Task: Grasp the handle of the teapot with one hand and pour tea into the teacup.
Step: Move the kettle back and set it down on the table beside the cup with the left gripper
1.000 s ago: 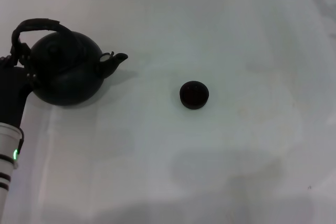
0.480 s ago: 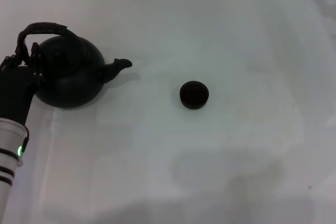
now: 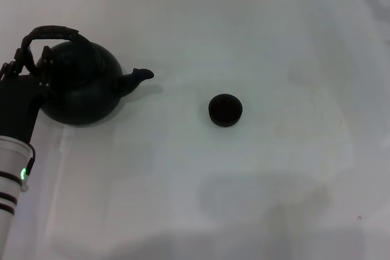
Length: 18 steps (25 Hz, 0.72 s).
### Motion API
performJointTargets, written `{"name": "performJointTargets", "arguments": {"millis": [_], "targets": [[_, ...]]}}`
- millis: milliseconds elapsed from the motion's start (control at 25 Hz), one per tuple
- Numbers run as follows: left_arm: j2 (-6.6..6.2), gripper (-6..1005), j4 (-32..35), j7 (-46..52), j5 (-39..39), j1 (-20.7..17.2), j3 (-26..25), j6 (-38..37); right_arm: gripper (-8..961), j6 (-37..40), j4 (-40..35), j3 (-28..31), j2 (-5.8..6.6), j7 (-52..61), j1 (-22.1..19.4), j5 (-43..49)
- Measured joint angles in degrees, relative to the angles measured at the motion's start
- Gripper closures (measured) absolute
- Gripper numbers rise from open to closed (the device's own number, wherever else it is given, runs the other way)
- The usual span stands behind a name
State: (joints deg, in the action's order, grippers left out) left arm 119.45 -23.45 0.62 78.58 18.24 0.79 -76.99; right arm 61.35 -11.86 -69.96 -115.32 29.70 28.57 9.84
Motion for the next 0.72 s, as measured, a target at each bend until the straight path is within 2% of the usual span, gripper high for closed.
{"name": "performJointTargets", "arguments": {"millis": [200,400,640,720], "targets": [[-0.05,599,0.1,1.5,0.3,-0.6,0.4,-1.7,97,0.0,0.0,0.0,0.0,0.0,0.0,0.0],[-0.04,372,0.0,1.6,0.5,-1.9,0.7,-4.3,97,0.0,0.0,0.3,0.03,0.0,0.0,0.0],[0.03,149,-0.2,1.6,0.6,-3.6,2.6,-7.0,97,0.0,0.0,1.1,0.1,0.0,0.1,0.0],[0.04,135,-0.2,1.8,0.6,-3.9,2.9,-7.2,97,0.0,0.0,1.4,0.15,0.0,0.1,0.0]]}}
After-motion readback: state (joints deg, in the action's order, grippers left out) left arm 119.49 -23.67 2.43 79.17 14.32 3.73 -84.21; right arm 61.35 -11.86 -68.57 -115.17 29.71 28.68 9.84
